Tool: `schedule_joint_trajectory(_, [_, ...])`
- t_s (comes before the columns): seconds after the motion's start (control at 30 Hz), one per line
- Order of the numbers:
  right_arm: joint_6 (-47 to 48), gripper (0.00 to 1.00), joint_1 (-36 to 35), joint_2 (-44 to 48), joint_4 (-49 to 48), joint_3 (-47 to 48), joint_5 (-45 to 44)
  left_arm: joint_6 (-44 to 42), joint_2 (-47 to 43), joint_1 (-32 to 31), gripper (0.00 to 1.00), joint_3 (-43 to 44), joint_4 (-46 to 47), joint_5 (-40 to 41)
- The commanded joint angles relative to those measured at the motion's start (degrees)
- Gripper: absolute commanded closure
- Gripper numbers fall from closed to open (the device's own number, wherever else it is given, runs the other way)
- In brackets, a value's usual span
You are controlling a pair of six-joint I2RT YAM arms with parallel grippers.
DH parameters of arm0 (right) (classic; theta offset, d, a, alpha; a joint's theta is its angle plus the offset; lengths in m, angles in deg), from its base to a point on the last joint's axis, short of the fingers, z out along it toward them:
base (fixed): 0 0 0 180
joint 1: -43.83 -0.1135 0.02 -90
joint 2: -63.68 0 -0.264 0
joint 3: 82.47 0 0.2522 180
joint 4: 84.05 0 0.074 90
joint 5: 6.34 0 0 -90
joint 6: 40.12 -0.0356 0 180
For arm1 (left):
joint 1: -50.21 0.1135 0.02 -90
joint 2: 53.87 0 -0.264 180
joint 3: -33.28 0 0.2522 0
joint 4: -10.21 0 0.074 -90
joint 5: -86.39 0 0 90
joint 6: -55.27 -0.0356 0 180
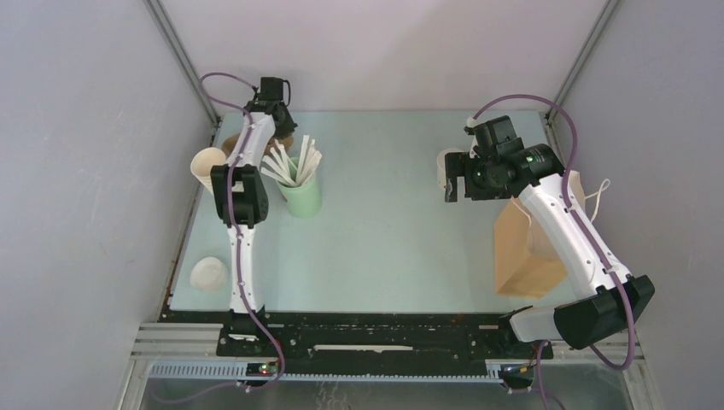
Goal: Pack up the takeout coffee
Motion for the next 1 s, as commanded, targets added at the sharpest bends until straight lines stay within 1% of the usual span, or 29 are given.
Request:
schedule_joint_trajectory(0.0, [0.3,0.01,0.4,1.0,-0.7,1.1,-0.5,-2.0,-2.8,-0.2,0.87,1.3,-0.2,1.4])
schedule_joint_trajectory(0.03, [0.2,0.0,0.4,1.0,-0.6,1.1,-0.5,-2.1,-3.0,-0.2,0.89,1.4,-0.1,1.5])
schedule_joint_trajectory(0.13, [0.3,0.0,0.5,1.0,-0.7,1.1,-0.5,-2.1,-3.2,-0.2,0.99,1.3,0.2,1.6])
schedule_joint_trajectory(0.4, [0.2,0.0,0.4,1.0,-0.7,1.1,-0.4,-2.4,-4.2,-0.4,1.0,1.1,0.1,1.4])
schedule_joint_trajectory(0.67, [0.3,0.0,0.5,1.0,-0.7,1.3,-0.7,-3.4,-10.1,-0.8,1.0,-1.4,2.0,4.2])
schedule_joint_trajectory(0.97, [0.3,0.0,0.5,1.3,-0.7,1.4,-0.4,-2.9,-12.9,-1.0,1.0,-1.5,2.3,5.6])
